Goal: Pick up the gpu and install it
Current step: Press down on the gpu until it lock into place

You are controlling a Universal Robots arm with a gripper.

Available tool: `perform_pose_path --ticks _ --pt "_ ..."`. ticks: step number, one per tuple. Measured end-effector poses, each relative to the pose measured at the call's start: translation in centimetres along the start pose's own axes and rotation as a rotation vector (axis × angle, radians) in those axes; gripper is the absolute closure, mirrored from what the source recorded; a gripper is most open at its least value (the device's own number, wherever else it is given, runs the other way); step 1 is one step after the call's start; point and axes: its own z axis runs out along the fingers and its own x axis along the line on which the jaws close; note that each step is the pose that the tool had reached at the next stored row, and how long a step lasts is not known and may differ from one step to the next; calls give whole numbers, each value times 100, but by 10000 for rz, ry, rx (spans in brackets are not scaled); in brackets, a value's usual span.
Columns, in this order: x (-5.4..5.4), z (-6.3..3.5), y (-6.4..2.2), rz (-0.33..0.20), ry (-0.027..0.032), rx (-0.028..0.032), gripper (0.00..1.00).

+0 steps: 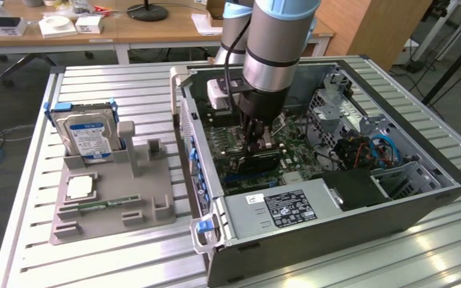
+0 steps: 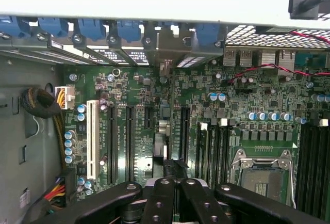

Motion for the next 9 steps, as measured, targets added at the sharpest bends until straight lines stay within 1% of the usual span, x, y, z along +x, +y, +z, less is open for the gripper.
perform_pose_path --ticks 9 --pt "6 1 0 -2 -3 -1 90"
